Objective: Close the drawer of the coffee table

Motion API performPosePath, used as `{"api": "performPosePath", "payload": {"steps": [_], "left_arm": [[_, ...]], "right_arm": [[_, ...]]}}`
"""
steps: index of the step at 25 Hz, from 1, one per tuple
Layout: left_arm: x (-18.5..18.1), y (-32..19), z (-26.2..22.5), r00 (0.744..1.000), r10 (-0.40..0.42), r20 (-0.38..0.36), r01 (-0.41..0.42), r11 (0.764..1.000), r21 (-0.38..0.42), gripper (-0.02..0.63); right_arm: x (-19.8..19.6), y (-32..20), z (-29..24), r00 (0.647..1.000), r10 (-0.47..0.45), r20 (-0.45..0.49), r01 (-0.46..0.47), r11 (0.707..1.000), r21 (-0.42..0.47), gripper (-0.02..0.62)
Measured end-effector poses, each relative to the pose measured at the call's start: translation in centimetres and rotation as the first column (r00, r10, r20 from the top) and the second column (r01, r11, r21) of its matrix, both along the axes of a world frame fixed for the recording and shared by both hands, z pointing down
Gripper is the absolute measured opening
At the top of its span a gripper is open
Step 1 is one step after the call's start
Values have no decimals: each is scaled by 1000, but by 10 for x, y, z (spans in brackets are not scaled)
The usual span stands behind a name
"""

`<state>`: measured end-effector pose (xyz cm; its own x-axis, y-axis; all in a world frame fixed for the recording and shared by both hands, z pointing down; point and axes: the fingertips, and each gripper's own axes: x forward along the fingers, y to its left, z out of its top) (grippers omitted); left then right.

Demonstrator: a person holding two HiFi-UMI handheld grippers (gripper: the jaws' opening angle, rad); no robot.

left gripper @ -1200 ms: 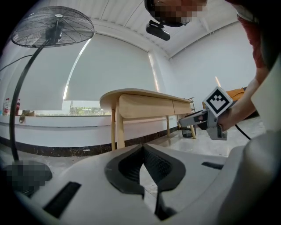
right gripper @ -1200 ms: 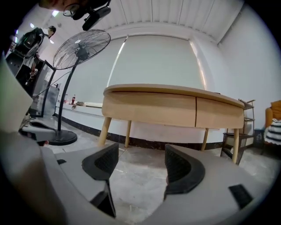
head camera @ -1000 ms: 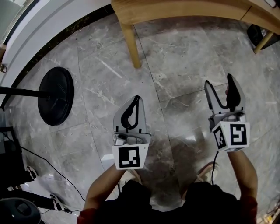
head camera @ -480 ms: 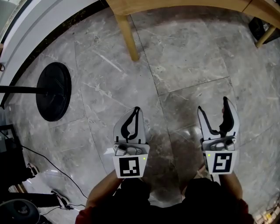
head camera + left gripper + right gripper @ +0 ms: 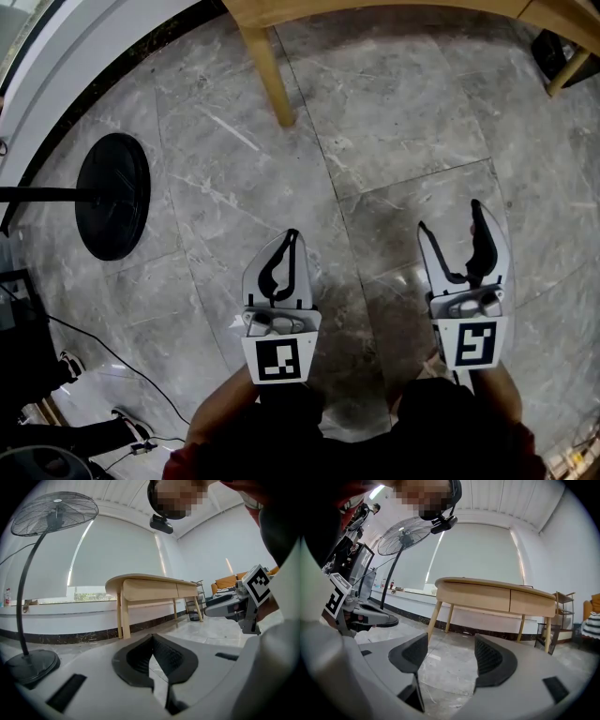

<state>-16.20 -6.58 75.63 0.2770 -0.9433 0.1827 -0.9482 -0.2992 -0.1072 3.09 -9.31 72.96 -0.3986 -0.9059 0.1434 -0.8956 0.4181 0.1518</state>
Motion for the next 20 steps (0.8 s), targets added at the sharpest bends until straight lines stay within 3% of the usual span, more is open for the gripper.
{"api": "performPosePath", "payload": {"steps": [2,6,11,14,18,20], "left_arm": [[1,0,0,1000,4,4,-4,1000,1,8],[1,-1,0,1000,3,1,-3,1000,5,8],[-1,-3,-1,1000,0,-1,0,1000,6,8],[-1,-3,2,1000,8,9,-8,1000,2,8],[2,-9,14,984,95,152,-92,995,-27,8],[-1,-13,9,980,111,166,-107,994,-34,8]], "right_arm": [[0,1,3,1000,-8,12,8,1000,-13,288],[0,3,2,997,-32,72,33,999,-15,121],[0,2,3,997,-40,68,41,999,-14,3],[-5,2,0,994,-79,74,79,997,4,-3],[2,-7,5,997,-72,26,73,997,-29,-3],[4,-14,-3,997,-73,35,75,996,-42,-3]]}}
